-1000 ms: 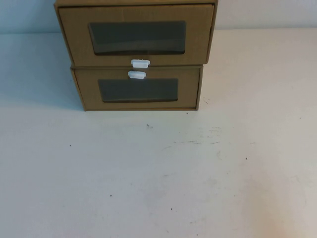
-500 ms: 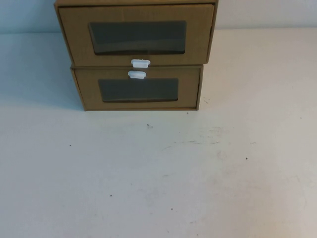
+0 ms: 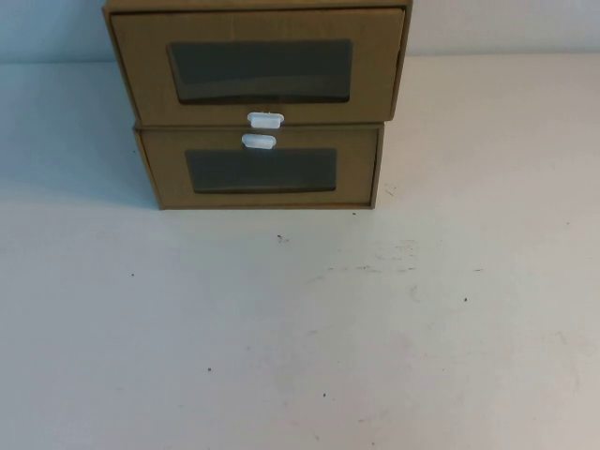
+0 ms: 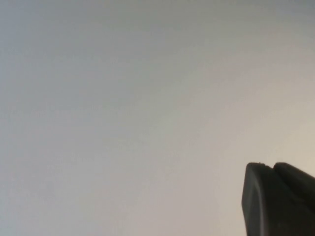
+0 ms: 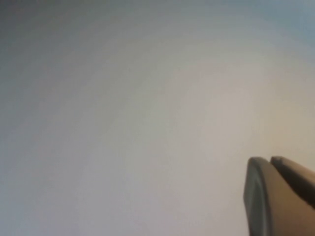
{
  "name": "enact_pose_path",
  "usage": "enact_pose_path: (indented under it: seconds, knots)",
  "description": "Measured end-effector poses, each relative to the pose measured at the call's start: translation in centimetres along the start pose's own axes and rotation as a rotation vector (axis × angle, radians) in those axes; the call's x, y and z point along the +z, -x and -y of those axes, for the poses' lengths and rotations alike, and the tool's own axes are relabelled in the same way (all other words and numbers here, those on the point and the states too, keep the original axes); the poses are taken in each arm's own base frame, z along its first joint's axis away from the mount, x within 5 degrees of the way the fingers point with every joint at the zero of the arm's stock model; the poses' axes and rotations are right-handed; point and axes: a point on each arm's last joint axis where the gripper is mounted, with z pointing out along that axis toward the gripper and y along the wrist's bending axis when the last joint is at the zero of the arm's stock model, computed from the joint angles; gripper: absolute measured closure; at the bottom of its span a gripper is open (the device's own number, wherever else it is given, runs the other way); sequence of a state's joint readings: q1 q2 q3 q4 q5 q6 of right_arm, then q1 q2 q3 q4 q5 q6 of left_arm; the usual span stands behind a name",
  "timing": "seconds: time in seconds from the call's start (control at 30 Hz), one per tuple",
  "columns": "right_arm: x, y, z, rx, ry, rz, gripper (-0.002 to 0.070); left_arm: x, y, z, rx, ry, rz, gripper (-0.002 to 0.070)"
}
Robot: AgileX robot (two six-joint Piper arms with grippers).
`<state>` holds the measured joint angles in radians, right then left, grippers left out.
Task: Open the shoe box
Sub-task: 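Pull the top drawer of the cardboard box fully open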
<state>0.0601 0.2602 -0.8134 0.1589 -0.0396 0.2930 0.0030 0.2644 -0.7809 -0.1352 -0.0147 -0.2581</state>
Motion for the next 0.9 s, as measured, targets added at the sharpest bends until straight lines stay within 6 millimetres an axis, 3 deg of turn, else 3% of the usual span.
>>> enact_pose_path:
  seconds: [0.1,0.23,0.4,0.6,0.73,0.9]
  knots:
    - [4.1,-1.5,0.3,-0.006,-0.088,-0.271,0.0690,3.6,-0.7,0.0,0.006,0.048,-0.233,0.0679]
    - [8.0,-6.6,2.4,-0.036,-0.232,-0.690,0.0689,8.0,-3.2,-0.1,0.043,0.021,-0.404,0.0679]
    - [10.0,-12.7,5.5,-0.205,-0.305,-1.059,0.0690,11.1,-6.7,0.1,0.105,-0.046,-0.509,0.0679]
    - [11.0,-18.9,8.0,-0.131,-0.367,-1.352,0.0689,12.1,-9.1,0.9,0.086,-0.103,-0.590,0.0679]
    - [12.3,-22.7,8.8,-0.200,-0.199,-1.422,0.0689,12.6,-10.0,1.0,0.082,-0.108,-0.611,0.0679]
    - [14.0,-25.9,7.0,-0.567,0.224,-1.318,0.0690,13.5,-12.7,0.6,0.069,-0.082,-0.716,0.0679]
